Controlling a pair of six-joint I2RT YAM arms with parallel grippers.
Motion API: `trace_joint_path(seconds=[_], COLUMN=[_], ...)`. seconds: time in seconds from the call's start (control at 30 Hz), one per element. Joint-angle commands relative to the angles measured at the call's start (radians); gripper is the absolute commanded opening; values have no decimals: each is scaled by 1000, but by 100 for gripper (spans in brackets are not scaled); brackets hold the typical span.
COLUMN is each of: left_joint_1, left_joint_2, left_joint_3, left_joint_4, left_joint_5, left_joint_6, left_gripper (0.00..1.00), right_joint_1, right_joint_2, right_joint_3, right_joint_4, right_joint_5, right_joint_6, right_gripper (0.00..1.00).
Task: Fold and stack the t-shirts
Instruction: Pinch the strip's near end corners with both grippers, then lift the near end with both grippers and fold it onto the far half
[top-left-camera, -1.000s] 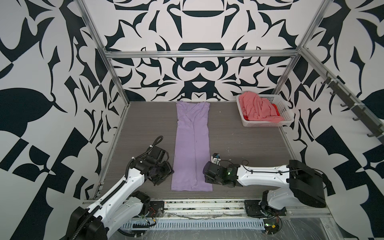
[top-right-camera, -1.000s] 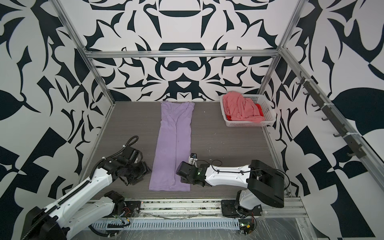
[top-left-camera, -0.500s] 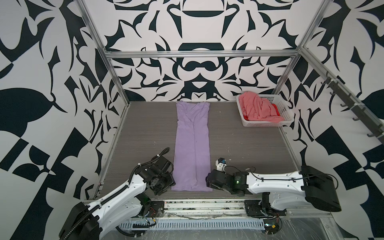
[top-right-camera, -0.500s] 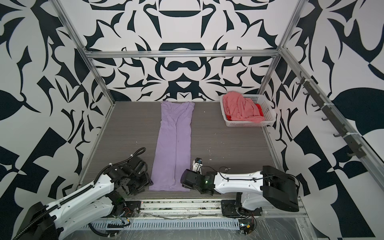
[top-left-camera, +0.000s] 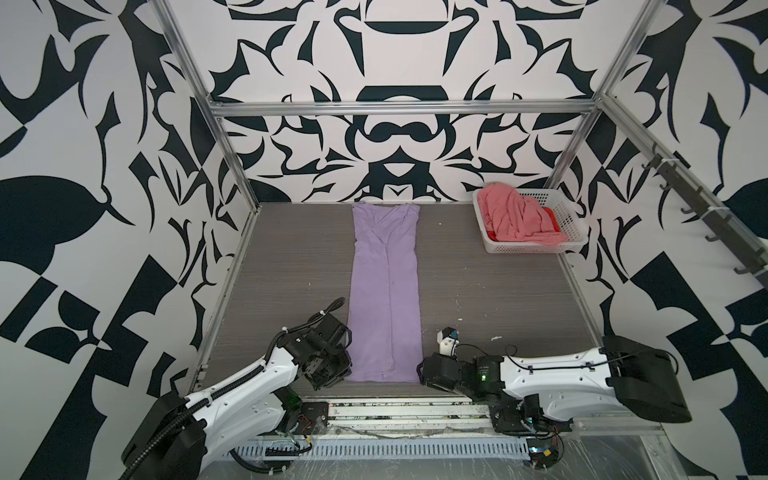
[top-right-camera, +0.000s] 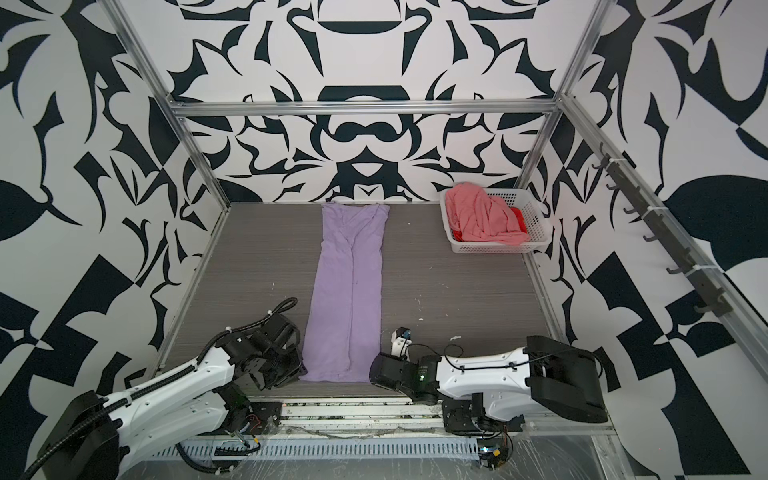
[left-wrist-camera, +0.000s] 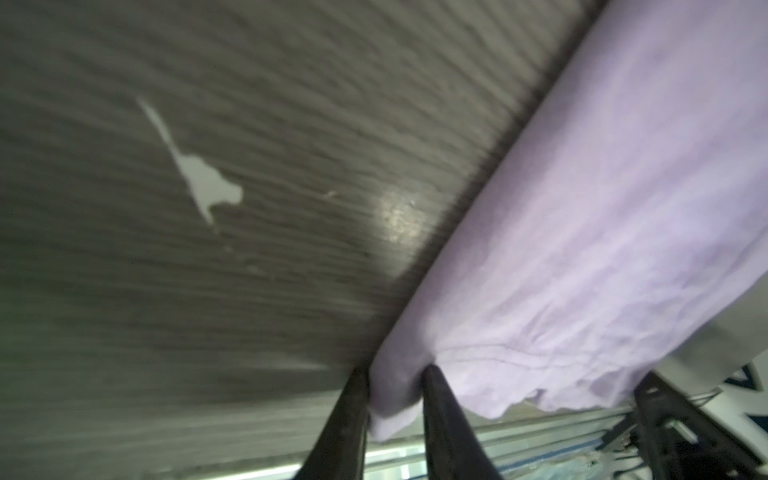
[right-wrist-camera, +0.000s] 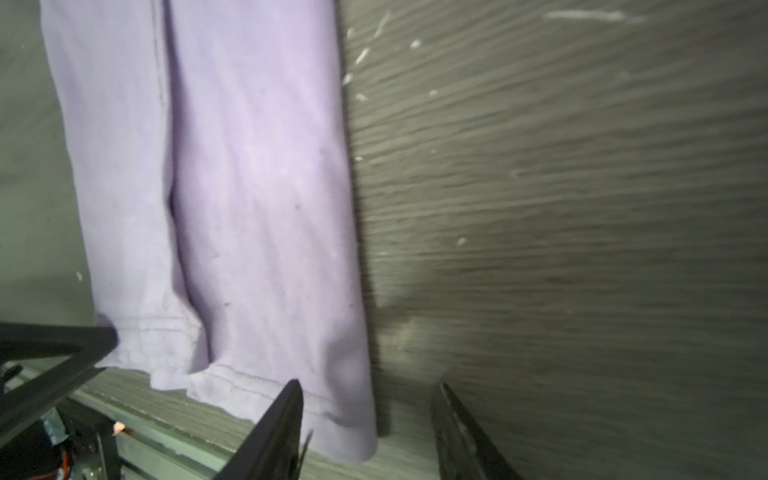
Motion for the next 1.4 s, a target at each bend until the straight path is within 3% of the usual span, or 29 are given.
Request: trace_joint_path(seconds=[0.0, 0.17, 0.33, 0.4, 0.47, 0.63, 0.7, 0.87, 0.9, 0.97, 1.03, 1.17, 1.37], left_joint_1=[-5, -4, -5, -4, -5, -4, -4, -5, -4, -4, -5, -4, -4], left_joint_2=[3, -12, -34, -38, -41, -48, -54, -85, -93, -109, -120, -116, -94], left_joint_3=[-29, -27, -27, -27, -27, -27, -27, -20, -17, -13, -11, -8, -3], left_joint_4=[-7, 0, 1, 2, 1, 1, 0, -34, -45, -59, -64, -64, -54], left_joint_5=[-15, -16, -9, -5, -5, 1, 5, 4, 1, -3, -4, -3, 7], left_joint_6=[-10, -7, -4, -2, -2, 7, 8, 14, 16, 18, 19, 21, 44], left_gripper=[14, 0, 0, 0, 0, 0, 0, 0, 0, 0, 0, 0, 0], right_joint_1=[9, 7, 7, 7, 8, 15, 16, 20, 20, 20, 20, 21, 20], right_joint_2=[22, 69, 127, 137, 145, 167, 161, 105, 91, 63, 35, 8, 12], right_joint_3=[-22, -30, 2, 23, 51, 90, 100, 96, 91, 69, 37, -30, -41], right_joint_4=[48, 128, 138, 100, 37, -17, -48, -99, -108, -102, -61, 59, 92], right_joint_5=[-4, -31, -54, -54, -53, -46, -33, -6, -2, 6, 14, 14, 8], right_joint_6=[28, 28, 21, 23, 22, 25, 33, 38, 39, 40, 46, 63, 68], right_gripper=[46, 41, 40, 46, 46, 9, 4, 9, 12, 30, 36, 35, 35])
